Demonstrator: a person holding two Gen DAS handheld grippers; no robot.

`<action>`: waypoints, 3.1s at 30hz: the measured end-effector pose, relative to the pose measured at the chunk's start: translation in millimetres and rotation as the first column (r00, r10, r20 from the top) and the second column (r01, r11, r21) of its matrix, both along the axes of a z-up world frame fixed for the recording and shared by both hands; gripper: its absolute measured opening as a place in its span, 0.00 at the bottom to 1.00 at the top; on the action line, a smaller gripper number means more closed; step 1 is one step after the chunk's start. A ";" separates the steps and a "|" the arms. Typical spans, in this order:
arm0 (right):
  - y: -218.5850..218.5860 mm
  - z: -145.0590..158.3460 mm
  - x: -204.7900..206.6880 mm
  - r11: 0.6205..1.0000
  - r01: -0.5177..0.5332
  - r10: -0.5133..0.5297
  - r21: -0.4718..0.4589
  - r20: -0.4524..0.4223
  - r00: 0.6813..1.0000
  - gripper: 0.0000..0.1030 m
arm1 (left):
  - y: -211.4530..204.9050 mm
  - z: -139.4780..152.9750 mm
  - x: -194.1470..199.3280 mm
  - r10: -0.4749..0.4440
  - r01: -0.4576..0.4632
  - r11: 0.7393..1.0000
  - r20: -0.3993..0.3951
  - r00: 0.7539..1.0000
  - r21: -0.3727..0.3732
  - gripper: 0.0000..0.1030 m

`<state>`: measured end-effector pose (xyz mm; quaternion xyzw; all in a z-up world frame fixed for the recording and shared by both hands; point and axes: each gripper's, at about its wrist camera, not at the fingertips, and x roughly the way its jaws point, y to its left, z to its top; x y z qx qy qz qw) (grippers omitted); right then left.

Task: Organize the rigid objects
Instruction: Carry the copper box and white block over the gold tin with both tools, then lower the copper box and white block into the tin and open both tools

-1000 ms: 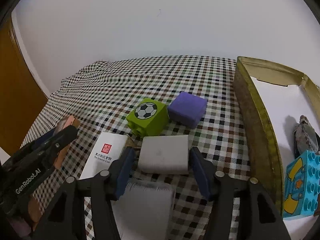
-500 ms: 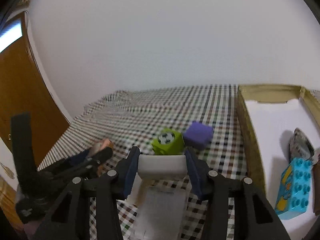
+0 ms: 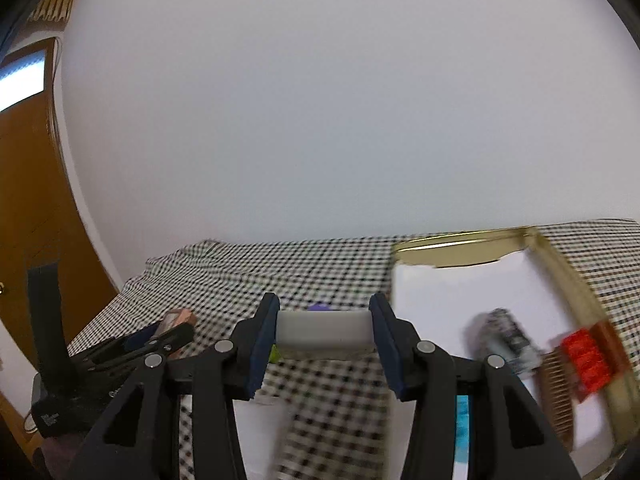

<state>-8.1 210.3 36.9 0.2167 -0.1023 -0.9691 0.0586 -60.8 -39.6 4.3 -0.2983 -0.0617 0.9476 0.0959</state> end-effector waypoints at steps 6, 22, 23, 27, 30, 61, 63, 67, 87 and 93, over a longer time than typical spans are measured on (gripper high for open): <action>22.5 -7.1 -11.7 0.998 0.057 -0.057 -0.013 -0.019 0.998 0.48 | 17.3 10.1 8.6 -0.018 0.019 1.000 -0.037 0.999 0.014 0.44; 139.3 -12.1 4.4 0.974 0.191 -0.193 -0.119 0.000 0.981 0.48 | 133.6 32.2 21.2 -0.220 0.221 0.975 -0.076 0.972 0.000 0.44; 145.8 -12.9 4.8 0.972 0.196 -0.197 -0.131 0.004 0.980 0.48 | 140.8 31.8 20.1 -0.229 0.230 0.973 -0.071 0.971 0.003 0.44; 148.4 -10.9 9.5 0.968 0.212 -0.214 -0.132 0.001 0.977 0.48 | 163.4 29.3 22.8 -0.265 0.266 0.964 -0.058 0.962 0.003 0.44; 150.0 -13.3 3.9 0.968 0.215 -0.215 -0.128 0.015 0.977 0.48 | 181.7 27.0 26.2 -0.290 0.291 0.957 -0.046 0.956 -0.001 0.44; 133.1 -30.4 -10.9 0.980 0.185 -0.173 -0.080 0.133 0.976 0.48 | 256.2 0.8 59.8 -0.413 0.409 0.895 0.016 0.910 -0.179 0.44; 131.8 -31.2 -11.7 0.981 0.178 -0.166 -0.078 0.139 0.976 0.48 | 257.0 1.0 59.8 -0.413 0.407 0.894 0.013 0.911 -0.187 0.45; 130.6 -31.6 -12.1 0.982 0.171 -0.159 -0.081 0.142 0.977 0.48 | 258.0 2.0 62.0 -0.410 0.403 0.893 0.006 0.912 -0.203 0.45; 135.1 -29.7 -5.6 0.972 0.193 -0.176 -0.134 0.133 0.975 0.74 | 251.5 7.9 70.0 -0.369 0.354 0.919 -0.066 0.927 -0.172 0.99; 135.0 -29.9 -6.0 0.971 0.197 -0.179 -0.133 0.135 0.974 0.74 | 250.4 6.8 70.3 -0.366 0.351 0.921 -0.066 0.928 -0.170 0.99</action>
